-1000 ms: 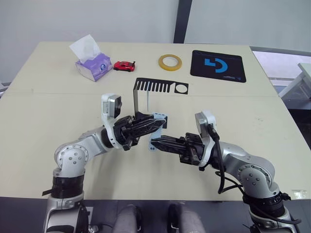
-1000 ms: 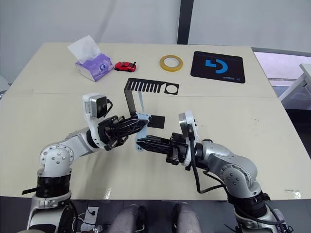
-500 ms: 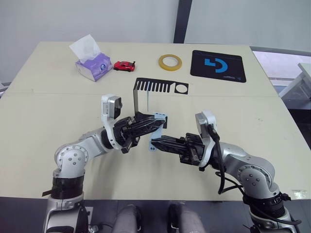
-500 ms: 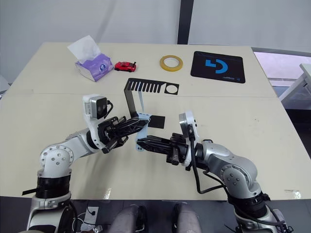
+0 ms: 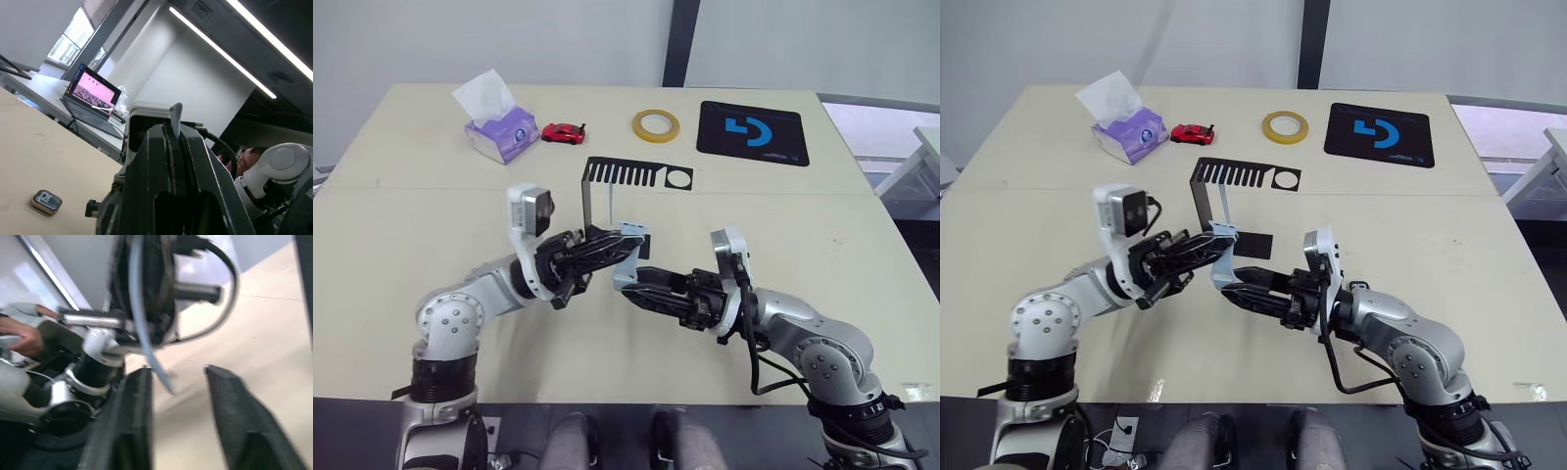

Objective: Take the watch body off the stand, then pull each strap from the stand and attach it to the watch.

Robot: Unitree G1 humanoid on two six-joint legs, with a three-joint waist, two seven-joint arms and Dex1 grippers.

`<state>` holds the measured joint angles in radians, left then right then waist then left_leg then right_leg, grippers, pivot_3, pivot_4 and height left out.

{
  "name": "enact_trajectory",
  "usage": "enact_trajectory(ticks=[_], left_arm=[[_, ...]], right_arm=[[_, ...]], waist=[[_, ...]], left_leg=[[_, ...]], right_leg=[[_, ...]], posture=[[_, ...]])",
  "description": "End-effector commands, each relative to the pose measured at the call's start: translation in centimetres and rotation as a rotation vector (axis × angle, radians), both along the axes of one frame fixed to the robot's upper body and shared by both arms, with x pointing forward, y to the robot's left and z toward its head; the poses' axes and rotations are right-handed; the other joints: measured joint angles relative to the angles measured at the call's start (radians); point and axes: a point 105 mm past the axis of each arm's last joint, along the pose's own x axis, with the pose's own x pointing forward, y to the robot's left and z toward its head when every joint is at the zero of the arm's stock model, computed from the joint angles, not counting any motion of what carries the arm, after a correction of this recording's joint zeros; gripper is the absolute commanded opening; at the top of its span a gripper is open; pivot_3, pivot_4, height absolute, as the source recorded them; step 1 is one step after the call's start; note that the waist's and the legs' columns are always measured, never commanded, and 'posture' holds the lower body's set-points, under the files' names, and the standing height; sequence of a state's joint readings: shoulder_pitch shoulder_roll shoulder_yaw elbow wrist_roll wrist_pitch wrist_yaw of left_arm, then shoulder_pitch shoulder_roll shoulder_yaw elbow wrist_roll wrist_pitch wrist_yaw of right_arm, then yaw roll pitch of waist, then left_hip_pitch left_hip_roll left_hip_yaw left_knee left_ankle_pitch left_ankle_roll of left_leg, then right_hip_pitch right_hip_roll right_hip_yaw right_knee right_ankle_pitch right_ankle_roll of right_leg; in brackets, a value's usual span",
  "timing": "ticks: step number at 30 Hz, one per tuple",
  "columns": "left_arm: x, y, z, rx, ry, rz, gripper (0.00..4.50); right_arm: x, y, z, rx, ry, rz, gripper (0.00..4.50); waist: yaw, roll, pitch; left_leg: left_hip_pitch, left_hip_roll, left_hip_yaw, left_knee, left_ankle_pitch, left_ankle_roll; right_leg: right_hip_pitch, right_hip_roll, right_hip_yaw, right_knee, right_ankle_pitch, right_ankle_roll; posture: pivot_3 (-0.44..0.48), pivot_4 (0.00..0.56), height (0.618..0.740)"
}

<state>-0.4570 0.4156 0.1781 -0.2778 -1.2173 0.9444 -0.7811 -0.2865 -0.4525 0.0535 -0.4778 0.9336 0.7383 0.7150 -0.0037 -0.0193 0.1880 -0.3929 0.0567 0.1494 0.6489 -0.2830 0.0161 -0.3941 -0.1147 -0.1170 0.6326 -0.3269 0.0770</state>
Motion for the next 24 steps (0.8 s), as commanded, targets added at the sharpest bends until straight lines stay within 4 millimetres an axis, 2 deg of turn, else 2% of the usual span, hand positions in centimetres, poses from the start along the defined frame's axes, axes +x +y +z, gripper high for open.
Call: enact_trajectory(ticks=[1, 2, 5, 8, 11, 12, 16, 19, 24], left_arm=[[-0.7, 1.4, 0.8, 0.028, -0.110, 0.068, 0.00], [-0.7, 2.0, 0.7, 0.048, -0.131, 0.102, 0.00], [-1.0, 3.2, -0.1, 0.127, -0.186, 0.157, 0.00], [-1.0, 4.0, -0.2, 0.134, -0.257, 0.215, 0.00], [-0.7, 5.0, -0.8, 0.158, -0.316, 0.291, 0.00], [-0.7, 5.1, -1.1, 0.180, -0.333, 0.300, 0.00], [-0.6, 6.3, -4.1, 0.376, -0.371, 0.329, 0.00], [-0.4, 7.4, -4.7, 0.419, -0.424, 0.378, 0.00], [-0.5, 8.5, -5.2, 0.437, -0.417, 0.418, 0.00]], right_arm=[[0.0, -2.7, 0.6, -0.076, -0.142, -0.098, 3.88], [0.1, -4.0, 0.2, -0.127, -0.175, -0.143, 4.47], [0.2, -7.4, -1.1, -0.256, -0.252, -0.258, 4.47], [-0.1, -10.1, -1.3, -0.280, -0.330, -0.366, 4.47], [-0.6, -13.7, -1.9, -0.320, -0.309, -0.538, 4.47], [-0.9, -14.2, -1.8, -0.331, -0.322, -0.565, 4.47], [-3.4, -17.9, -3.6, -0.433, -0.306, -0.749, 4.47], [-4.8, -19.7, -4.4, -0.468, -0.293, -0.860, 4.47], [-7.2, -23.1, -6.2, -0.529, -0.237, -1.054, 4.47]], waist=[[0.002, 0.000, 0.000], [0.002, 0.000, 0.000], [0.005, 0.000, 0.000], [0.006, 0.000, 0.000], [0.006, 0.000, 0.000], [0.007, 0.000, 0.000], [0.009, 0.000, 0.000], [0.007, 0.000, 0.000], [0.003, 0.001, 0.000]], left_leg=[[0.000, 0.000, 0.000, 0.000, 0.000, 0.000], [0.000, 0.000, 0.000, -0.001, 0.000, 0.000], [-0.001, 0.000, 0.000, -0.001, -0.001, 0.000], [-0.001, 0.000, 0.000, -0.001, -0.001, 0.000], [-0.001, 0.000, 0.000, -0.001, -0.001, 0.000], [-0.001, 0.000, 0.000, -0.001, -0.001, 0.000], [0.000, 0.000, 0.000, -0.002, -0.001, -0.001], [0.001, 0.001, 0.000, -0.004, -0.002, -0.002], [0.002, 0.002, 0.001, -0.004, -0.008, -0.002]], right_leg=[[0.000, 0.000, 0.000, 0.000, 0.000, 0.000], [0.000, 0.000, 0.000, -0.002, 0.000, 0.000], [0.000, 0.000, -0.001, -0.004, 0.000, 0.000], [0.001, 0.001, -0.001, -0.005, 0.000, 0.000], [0.001, 0.001, 0.000, -0.005, 0.000, 0.001], [0.001, 0.001, 0.000, -0.005, 0.000, 0.001], [0.001, 0.001, 0.000, -0.005, 0.000, 0.001], [0.001, 0.001, 0.000, -0.005, 0.000, 0.000], [0.001, 0.001, 0.002, -0.005, 0.001, -0.001]], posture=[[0.000, 0.150, 0.740], [0.000, 0.150, 0.740], [0.000, 0.150, 0.740], [0.000, 0.150, 0.740], [0.000, 0.150, 0.740], [0.000, 0.150, 0.740], [0.000, 0.150, 0.740], [0.000, 0.150, 0.740], [0.000, 0.150, 0.740]])
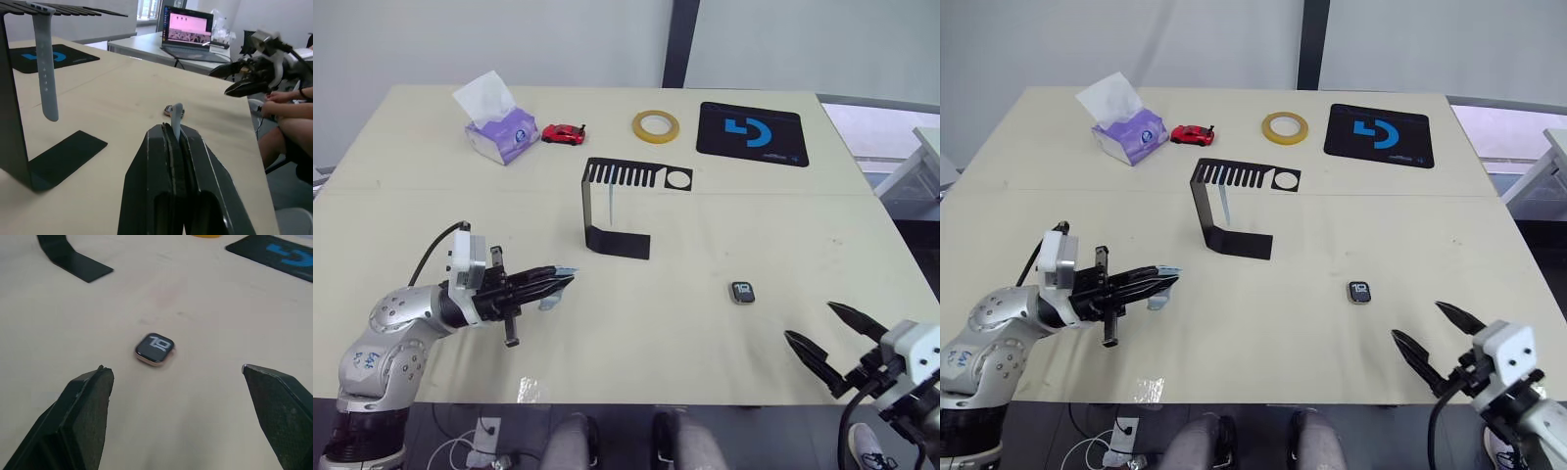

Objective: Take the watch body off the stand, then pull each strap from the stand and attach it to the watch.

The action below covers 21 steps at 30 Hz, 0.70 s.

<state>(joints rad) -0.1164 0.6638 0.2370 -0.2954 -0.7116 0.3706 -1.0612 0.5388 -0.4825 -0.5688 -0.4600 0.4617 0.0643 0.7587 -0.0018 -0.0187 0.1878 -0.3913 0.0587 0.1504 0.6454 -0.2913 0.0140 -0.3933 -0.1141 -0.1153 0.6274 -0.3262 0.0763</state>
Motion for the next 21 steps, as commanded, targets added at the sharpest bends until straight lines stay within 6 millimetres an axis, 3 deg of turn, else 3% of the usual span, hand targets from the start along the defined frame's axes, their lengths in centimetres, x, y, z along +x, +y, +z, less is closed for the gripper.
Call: enact_trajectory(ticks=[1, 3, 6, 10, 15, 21], left_arm=[[-0.2, 0.7, 0.6, 0.001, -0.039, 0.025, 0.00], [-0.2, 0.0, 0.8, -0.020, -0.047, 0.014, 0.00], [-0.1, -1.1, 1.1, -0.039, -0.059, -0.009, 0.00], [0.0, -2.3, 2.0, -0.070, -0.095, -0.030, 0.00], [-0.3, -3.2, 2.7, -0.112, -0.095, -0.060, 0.00], [-0.7, -4.0, 3.2, -0.159, -0.040, -0.114, 0.00]], right_arm=[[-1.6, -2.4, -0.4, -0.055, -0.018, -0.133, 4.47], [-1.9, -2.4, -1.0, -0.028, -0.015, -0.183, 4.47], [-0.7, -0.1, -0.9, 0.048, -0.043, -0.168, 4.47], [1.4, 2.4, -1.9, 0.088, 0.049, -0.234, 4.47], [3.6, 6.7, -0.8, 0.159, 0.014, -0.213, 4.47], [5.0, 8.9, -1.2, 0.214, 0.076, -0.237, 4.47]], waist=[[0.001, 0.000, 0.000], [0.002, 0.000, 0.000], [0.000, 0.000, 0.000], [-0.006, 0.002, -0.001], [-0.002, 0.002, -0.001], [-0.001, 0.001, -0.001]], left_leg=[[0.000, 0.000, 0.000, 0.000, 0.000, 0.000], [0.000, 0.001, 0.000, 0.000, 0.000, -0.001], [0.000, 0.002, 0.000, 0.000, 0.000, -0.001], [0.001, 0.002, 0.000, 0.000, 0.000, -0.002], [0.000, 0.003, 0.000, 0.000, 0.005, -0.003], [-0.001, 0.002, 0.000, 0.001, 0.006, -0.002]], right_leg=[[0.000, 0.000, 0.000, 0.000, 0.000, 0.000], [0.000, 0.000, 0.000, 0.000, 0.000, -0.001], [0.000, 0.000, 0.000, 0.001, -0.001, -0.001], [0.000, 0.000, 0.000, 0.001, 0.000, -0.002], [-0.001, 0.001, -0.001, 0.002, -0.001, -0.003], [-0.001, 0.001, -0.001, 0.001, -0.001, -0.003]], posture=[[0.000, 0.150, 0.740], [0.000, 0.150, 0.740], [0.000, 0.150, 0.740], [0.000, 0.150, 0.740], [0.000, 0.150, 0.740], [0.000, 0.150, 0.740]])
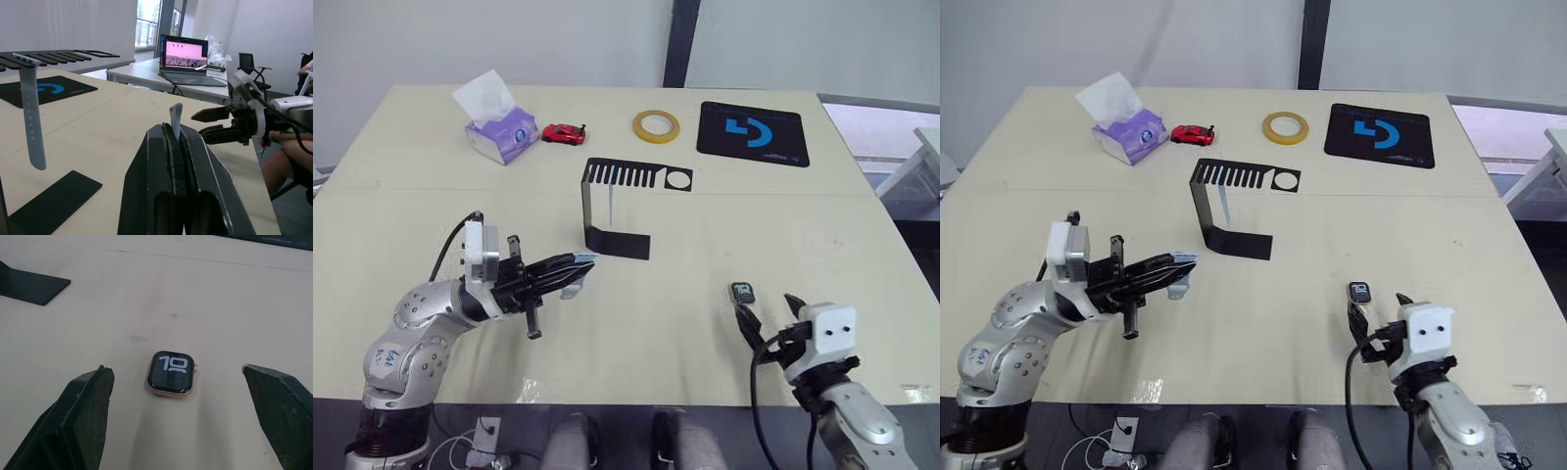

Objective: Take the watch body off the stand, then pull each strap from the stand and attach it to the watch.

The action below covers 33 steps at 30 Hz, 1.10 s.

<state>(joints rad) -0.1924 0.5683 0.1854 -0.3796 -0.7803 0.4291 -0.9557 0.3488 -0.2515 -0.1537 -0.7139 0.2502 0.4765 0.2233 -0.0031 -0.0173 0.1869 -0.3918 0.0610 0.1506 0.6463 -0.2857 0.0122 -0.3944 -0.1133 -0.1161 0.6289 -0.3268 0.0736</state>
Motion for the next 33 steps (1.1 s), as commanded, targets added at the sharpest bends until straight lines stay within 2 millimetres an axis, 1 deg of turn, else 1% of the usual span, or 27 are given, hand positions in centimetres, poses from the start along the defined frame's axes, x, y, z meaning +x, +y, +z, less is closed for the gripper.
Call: enact_trajectory(ticks=[1, 5, 12, 15, 21, 27, 33], left_arm=[[-0.8, -1.0, 1.1, -0.033, 0.001, -0.070, 0.00], [-0.8, -1.5, 1.1, -0.047, 0.010, -0.081, 0.00], [-0.9, -1.7, 1.1, -0.054, 0.052, -0.107, 0.00], [-0.9, -1.8, 1.2, -0.050, 0.052, -0.110, 0.00], [-0.8, -1.7, 1.1, -0.029, 0.043, -0.106, 0.00], [-0.6, -1.7, 1.1, -0.026, 0.039, -0.105, 0.00], [-0.7, -1.9, 1.1, -0.026, 0.040, -0.114, 0.00]], right_arm=[[0.6, 1.1, 0.6, 0.033, 0.006, -0.021, 4.47], [1.5, 1.5, 0.6, 0.023, 0.026, -0.033, 4.47], [2.9, 2.0, 0.3, 0.025, 0.043, -0.047, 4.47], [3.0, 1.8, 0.4, 0.022, 0.034, -0.064, 4.47], [2.9, 1.8, -0.9, 0.033, 0.058, -0.068, 4.47], [2.9, 1.9, -1.3, 0.041, 0.064, -0.076, 4.47], [3.7, 1.1, -1.6, 0.045, 0.073, -0.123, 4.47]], waist=[[0.000, 0.000, 0.000], [-0.001, 0.000, 0.000], [-0.004, 0.000, 0.000], [-0.003, 0.000, 0.000], [-0.003, 0.000, 0.000], [-0.004, 0.000, 0.000], [-0.004, 0.000, 0.000]], left_leg=[[0.000, 0.000, 0.000, 0.000, 0.000, 0.000], [0.000, 0.000, 0.000, 0.000, 0.001, 0.001], [0.000, 0.000, 0.000, 0.000, 0.001, 0.001], [0.000, 0.000, 0.000, 0.000, 0.001, 0.000], [0.000, 0.000, 0.000, 0.000, 0.001, 0.000], [0.000, 0.001, 0.000, 0.000, 0.001, 0.000], [0.000, 0.000, 0.000, 0.000, 0.001, 0.000]], right_leg=[[0.000, 0.000, 0.000, 0.000, 0.000, 0.000], [0.000, 0.001, 0.000, 0.001, 0.000, 0.000], [0.000, 0.002, 0.000, 0.001, 0.000, 0.000], [0.000, 0.003, 0.000, 0.001, 0.000, 0.000], [0.000, 0.003, 0.000, 0.001, 0.000, 0.000], [0.000, 0.003, 0.001, 0.001, 0.000, 0.000], [0.000, 0.003, 0.001, 0.001, 0.000, 0.000]], posture=[[0.000, 0.150, 0.740], [0.000, 0.150, 0.740], [0.000, 0.150, 0.740], [0.000, 0.150, 0.740], [0.000, 0.150, 0.740], [0.000, 0.150, 0.740], [0.000, 0.150, 0.740]])
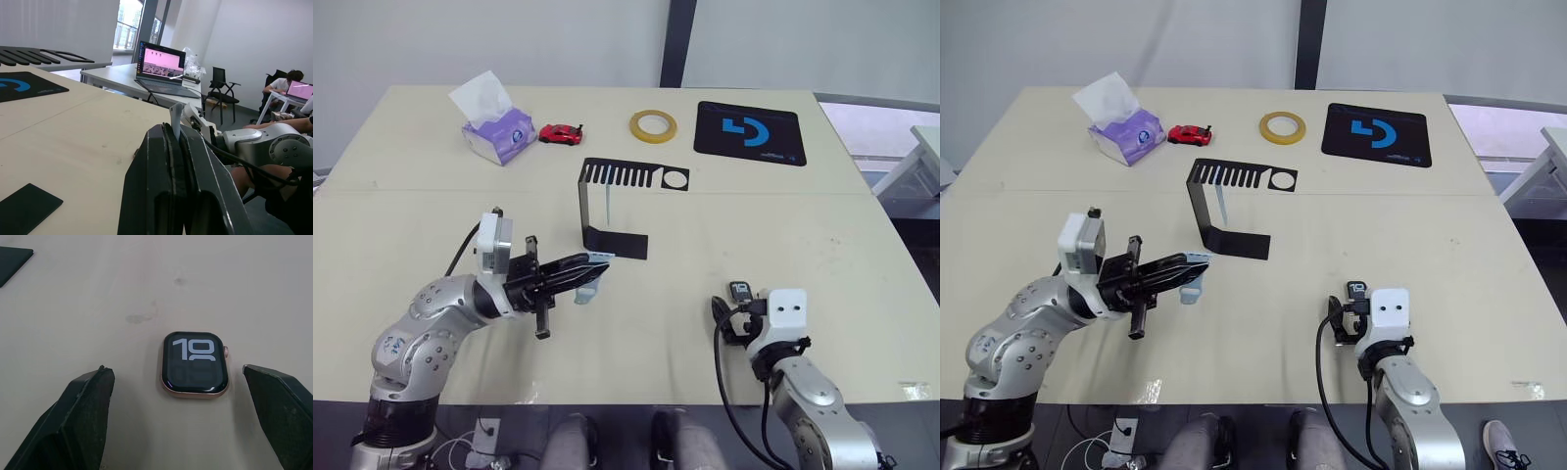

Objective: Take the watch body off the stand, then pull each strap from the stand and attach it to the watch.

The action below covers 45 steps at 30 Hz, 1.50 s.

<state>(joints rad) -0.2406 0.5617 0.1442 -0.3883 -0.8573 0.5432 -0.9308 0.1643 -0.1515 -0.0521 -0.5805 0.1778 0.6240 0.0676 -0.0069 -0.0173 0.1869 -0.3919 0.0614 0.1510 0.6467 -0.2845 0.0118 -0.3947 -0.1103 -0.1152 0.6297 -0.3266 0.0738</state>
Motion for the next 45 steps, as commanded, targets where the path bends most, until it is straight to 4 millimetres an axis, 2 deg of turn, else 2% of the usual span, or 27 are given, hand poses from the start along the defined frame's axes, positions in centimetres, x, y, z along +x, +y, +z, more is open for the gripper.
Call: enact_trajectory(ticks=[1, 16, 17, 19, 22, 23, 36, 45], left_arm=[[-0.59, -0.41, 0.80, 0.002, -0.051, -0.026, 0.00], [-0.53, -0.40, 0.72, -0.001, -0.048, -0.020, 0.00], [-0.53, -0.40, 0.72, -0.001, -0.048, -0.020, 0.00], [-0.51, -0.40, 0.71, -0.001, -0.048, -0.019, 0.00], [-0.51, -0.39, 0.69, -0.001, -0.047, -0.018, 0.00], [-0.52, -0.38, 0.67, 0.000, -0.047, -0.019, 0.00], [-0.40, -0.23, 0.70, 0.006, -0.056, -0.015, 0.00], [-0.50, -0.23, 0.68, 0.004, -0.060, -0.013, 0.00]], right_arm=[[0.43, -0.74, 0.63, -0.011, -0.032, -0.029, 4.47], [0.65, -0.61, 0.14, 0.004, -0.006, -0.031, 4.47], [0.63, -0.60, 0.11, 0.007, -0.003, -0.034, 3.94], [0.59, -0.43, 0.06, 0.019, 0.000, -0.038, 3.18], [0.61, -0.21, 0.09, 0.024, 0.000, -0.035, 1.68], [0.65, -0.19, 0.12, 0.024, -0.002, -0.035, 1.55], [1.31, -0.63, 0.95, 0.015, -0.022, -0.001, 1.55], [1.26, -0.20, 0.21, 0.061, 0.049, 0.043, 1.55]], waist=[[0.000, 0.000, 0.000], [0.000, 0.000, 0.000], [0.000, 0.000, 0.000], [0.000, 0.000, 0.000], [0.000, 0.000, 0.000], [0.000, 0.000, 0.000], [0.000, 0.000, 0.000], [-0.005, 0.000, 0.000]], left_leg=[[0.000, 0.000, 0.000, 0.000, 0.000, 0.000], [0.000, 0.000, 0.000, 0.000, 0.000, 0.000], [0.000, 0.000, 0.000, 0.000, 0.000, 0.000], [0.000, 0.000, 0.000, 0.000, 0.000, 0.000], [0.000, 0.000, 0.000, 0.000, 0.000, 0.000], [0.000, 0.000, 0.000, 0.000, 0.000, 0.000], [0.000, 0.000, 0.000, 0.000, 0.000, 0.000], [0.000, 0.000, 0.000, 0.000, 0.000, 0.000]], right_leg=[[0.000, 0.000, 0.000, 0.000, 0.000, 0.000], [0.000, 0.000, 0.000, 0.000, 0.000, 0.000], [0.000, 0.000, 0.000, 0.000, 0.000, 0.000], [0.000, 0.000, 0.000, 0.000, 0.000, 0.000], [0.000, 0.000, 0.000, 0.000, 0.000, 0.000], [0.000, 0.000, 0.000, 0.000, 0.000, 0.000], [0.000, 0.000, 0.000, 0.000, 0.000, 0.000], [0.000, 0.000, 0.000, 0.000, 0.000, 0.000]], posture=[[0.000, 0.150, 0.740], [0.000, 0.150, 0.740], [0.000, 0.150, 0.740], [0.000, 0.150, 0.740], [0.000, 0.150, 0.740], [0.000, 0.150, 0.740], [0.000, 0.150, 0.740], [0.000, 0.150, 0.740]])
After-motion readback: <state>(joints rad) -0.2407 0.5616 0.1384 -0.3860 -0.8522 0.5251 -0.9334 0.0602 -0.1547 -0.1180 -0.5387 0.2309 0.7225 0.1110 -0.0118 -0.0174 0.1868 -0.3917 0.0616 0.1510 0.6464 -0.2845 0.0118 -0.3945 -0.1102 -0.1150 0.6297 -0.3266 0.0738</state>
